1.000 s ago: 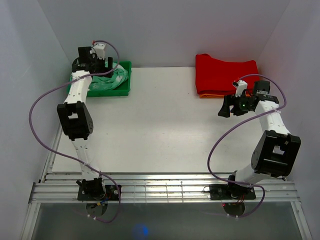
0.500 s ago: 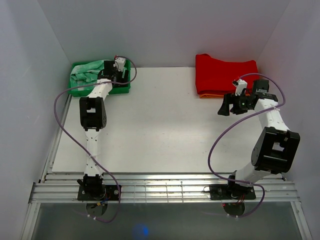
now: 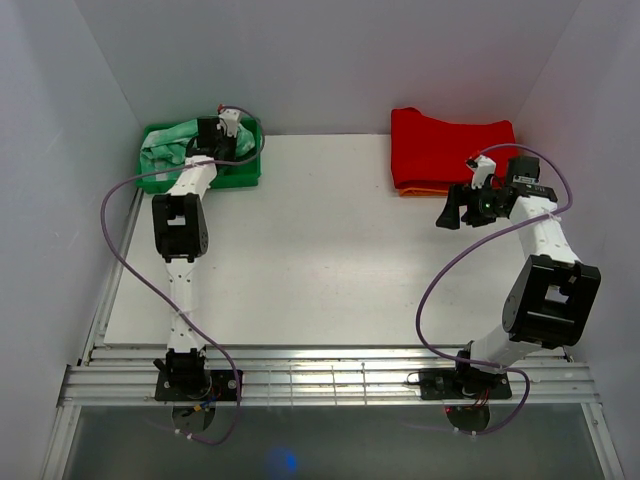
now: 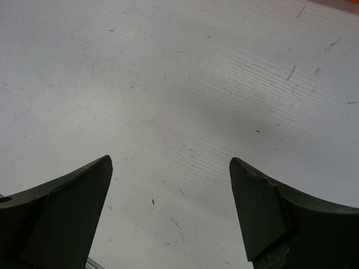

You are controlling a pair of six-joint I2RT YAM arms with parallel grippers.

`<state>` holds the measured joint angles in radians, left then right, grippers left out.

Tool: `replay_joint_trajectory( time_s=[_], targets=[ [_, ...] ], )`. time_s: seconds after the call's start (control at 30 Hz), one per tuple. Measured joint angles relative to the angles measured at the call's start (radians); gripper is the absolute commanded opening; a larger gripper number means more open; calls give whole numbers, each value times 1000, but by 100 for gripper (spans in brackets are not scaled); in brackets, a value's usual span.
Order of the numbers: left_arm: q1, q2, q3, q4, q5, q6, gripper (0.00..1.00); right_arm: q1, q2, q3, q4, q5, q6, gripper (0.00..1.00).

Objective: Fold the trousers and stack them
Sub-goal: Grab the trousers from the pile, then move the trousers to the center of the board

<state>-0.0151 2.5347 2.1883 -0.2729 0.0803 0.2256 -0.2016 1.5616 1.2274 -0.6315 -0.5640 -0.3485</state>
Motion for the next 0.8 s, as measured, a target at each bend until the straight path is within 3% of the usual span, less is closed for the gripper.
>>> replay_joint_trajectory(
  time_s=[0.17,0.5,0.67,0.8],
  targets=[
    [11,-63,17,-18,18,39,0,0,-24,2,-2,-2,0,90],
    [105,-407,64,141,97,76,0,0,-108,2,-2,-25,-2,90],
    [88,-610,85,174,262,-14,0,0,-159,2,-2,-55,-4,90],
    [26,-806,11,191,430,-120,0,0,-202,2,3,-85,-6,90]
  ],
)
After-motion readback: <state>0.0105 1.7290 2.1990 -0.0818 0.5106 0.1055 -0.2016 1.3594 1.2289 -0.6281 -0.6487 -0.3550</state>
